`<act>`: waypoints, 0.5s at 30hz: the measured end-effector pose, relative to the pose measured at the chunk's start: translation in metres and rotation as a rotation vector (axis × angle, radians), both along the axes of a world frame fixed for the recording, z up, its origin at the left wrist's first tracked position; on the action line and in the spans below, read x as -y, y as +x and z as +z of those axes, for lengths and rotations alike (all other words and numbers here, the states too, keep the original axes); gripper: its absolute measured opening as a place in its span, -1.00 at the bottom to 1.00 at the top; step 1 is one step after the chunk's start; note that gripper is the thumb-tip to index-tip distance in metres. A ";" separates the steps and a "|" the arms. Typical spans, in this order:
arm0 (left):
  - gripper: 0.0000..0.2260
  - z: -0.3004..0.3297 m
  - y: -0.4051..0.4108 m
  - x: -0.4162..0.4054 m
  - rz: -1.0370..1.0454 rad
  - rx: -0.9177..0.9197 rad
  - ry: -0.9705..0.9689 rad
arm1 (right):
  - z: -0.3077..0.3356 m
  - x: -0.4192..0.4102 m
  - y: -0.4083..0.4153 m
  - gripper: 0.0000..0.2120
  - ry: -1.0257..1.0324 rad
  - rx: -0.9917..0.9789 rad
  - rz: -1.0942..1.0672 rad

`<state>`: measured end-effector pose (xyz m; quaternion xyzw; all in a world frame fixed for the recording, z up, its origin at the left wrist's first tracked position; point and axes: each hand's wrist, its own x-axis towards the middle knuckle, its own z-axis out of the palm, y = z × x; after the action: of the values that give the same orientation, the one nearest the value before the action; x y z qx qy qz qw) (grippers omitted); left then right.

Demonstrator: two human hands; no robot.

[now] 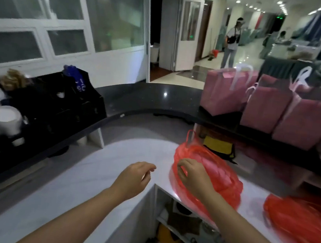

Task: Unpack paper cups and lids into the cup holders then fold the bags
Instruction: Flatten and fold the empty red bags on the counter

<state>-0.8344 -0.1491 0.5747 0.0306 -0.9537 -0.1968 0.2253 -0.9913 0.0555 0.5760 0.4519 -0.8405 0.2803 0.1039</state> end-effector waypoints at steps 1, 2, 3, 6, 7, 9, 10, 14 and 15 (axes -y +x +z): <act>-0.76 -0.007 -0.014 -0.003 -0.036 0.006 0.005 | -0.005 -0.011 -0.008 -0.89 0.019 0.009 -0.024; -0.76 -0.014 -0.028 -0.006 -0.076 0.013 0.009 | -0.010 -0.021 -0.016 -0.88 0.037 0.020 -0.054; -0.75 -0.021 -0.042 -0.009 -0.120 0.019 0.008 | -0.015 -0.032 -0.022 -0.87 0.051 0.031 -0.090; -0.76 -0.036 -0.080 -0.017 -0.255 0.030 -0.002 | -0.031 -0.062 -0.042 -0.87 0.084 0.083 -0.210; -0.77 -0.041 -0.092 -0.018 -0.294 0.027 0.000 | -0.036 -0.072 -0.048 -0.88 0.114 0.097 -0.248; -0.77 -0.049 -0.112 -0.019 -0.357 0.020 0.005 | -0.044 -0.087 -0.057 -0.90 0.181 0.116 -0.317; -0.77 -0.054 -0.122 -0.018 -0.381 0.016 0.007 | -0.047 -0.094 -0.060 -0.91 0.201 0.123 -0.357; -0.76 -0.072 -0.159 -0.005 -0.428 0.026 0.007 | -0.060 -0.110 -0.064 -0.81 0.297 0.118 -0.481; -0.76 -0.076 -0.168 -0.001 -0.438 0.035 0.006 | -0.064 -0.113 -0.063 -0.73 0.368 0.129 -0.481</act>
<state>-1.0024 -0.1482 0.4985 -0.1735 -0.9407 -0.2433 0.1604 -1.0542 0.1687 0.5120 0.2323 -0.9649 0.1190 0.0302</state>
